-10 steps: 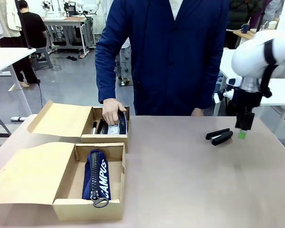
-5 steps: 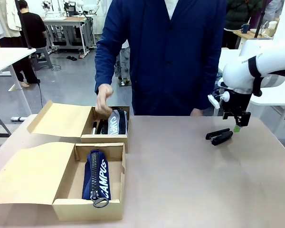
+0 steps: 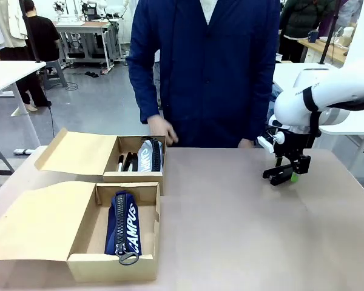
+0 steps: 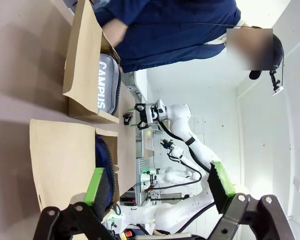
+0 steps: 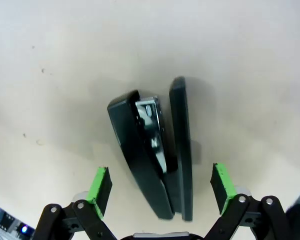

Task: Place items inside the box.
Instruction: Pick up a Pencil pouch or Stapler and place it inside the Mailer Box closest to the robot.

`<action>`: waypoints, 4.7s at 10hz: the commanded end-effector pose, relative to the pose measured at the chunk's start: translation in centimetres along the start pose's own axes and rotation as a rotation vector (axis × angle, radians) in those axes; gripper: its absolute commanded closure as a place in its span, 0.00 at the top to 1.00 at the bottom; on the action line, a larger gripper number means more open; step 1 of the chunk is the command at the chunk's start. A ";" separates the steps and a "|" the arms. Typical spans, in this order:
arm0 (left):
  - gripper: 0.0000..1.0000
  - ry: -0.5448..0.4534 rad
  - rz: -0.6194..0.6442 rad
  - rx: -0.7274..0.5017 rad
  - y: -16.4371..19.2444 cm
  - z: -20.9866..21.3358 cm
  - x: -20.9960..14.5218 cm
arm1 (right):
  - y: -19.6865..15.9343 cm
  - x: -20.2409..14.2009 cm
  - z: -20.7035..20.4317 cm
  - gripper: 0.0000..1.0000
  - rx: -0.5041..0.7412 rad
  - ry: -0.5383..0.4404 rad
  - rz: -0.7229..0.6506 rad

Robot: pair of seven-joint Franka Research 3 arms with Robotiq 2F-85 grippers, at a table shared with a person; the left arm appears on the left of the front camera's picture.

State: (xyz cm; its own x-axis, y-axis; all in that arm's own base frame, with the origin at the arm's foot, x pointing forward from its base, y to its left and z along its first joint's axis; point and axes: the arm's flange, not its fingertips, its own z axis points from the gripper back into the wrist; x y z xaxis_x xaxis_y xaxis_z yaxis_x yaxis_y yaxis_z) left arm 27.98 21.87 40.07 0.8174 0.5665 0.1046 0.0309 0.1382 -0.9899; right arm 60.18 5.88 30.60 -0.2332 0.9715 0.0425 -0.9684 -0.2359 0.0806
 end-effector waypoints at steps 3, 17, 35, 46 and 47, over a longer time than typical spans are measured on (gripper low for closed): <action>1.00 -0.005 -0.019 -0.017 -0.1 -0.1 -0.5 | 0.0 -0.3 -0.2 1.00 0.071 -0.050 0.063; 1.00 -0.005 -0.019 -0.017 -0.1 -0.1 -0.5 | 6.5 3.1 4.7 0.00 0.238 -0.115 -0.676; 1.00 -0.005 -0.019 -0.017 -0.1 -0.1 -0.5 | 21.2 27.6 8.7 0.42 0.208 -0.254 -2.111; 1.00 -0.005 -0.019 -0.017 -0.1 -0.1 -0.5 | 31.1 20.5 10.6 0.42 0.326 -0.296 -1.691; 1.00 -0.005 -0.019 -0.017 -0.1 -0.1 -0.5 | 31.2 20.4 10.5 0.42 0.327 -0.295 -1.704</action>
State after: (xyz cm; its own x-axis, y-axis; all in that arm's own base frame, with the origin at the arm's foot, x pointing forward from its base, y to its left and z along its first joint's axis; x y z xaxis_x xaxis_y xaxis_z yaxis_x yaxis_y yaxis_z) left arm 27.98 21.89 40.08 0.8172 0.5667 0.1053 0.0314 0.1386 -0.9898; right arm 27.40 19.37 45.76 0.9870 0.0790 -0.1399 -0.0191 0.9221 0.3864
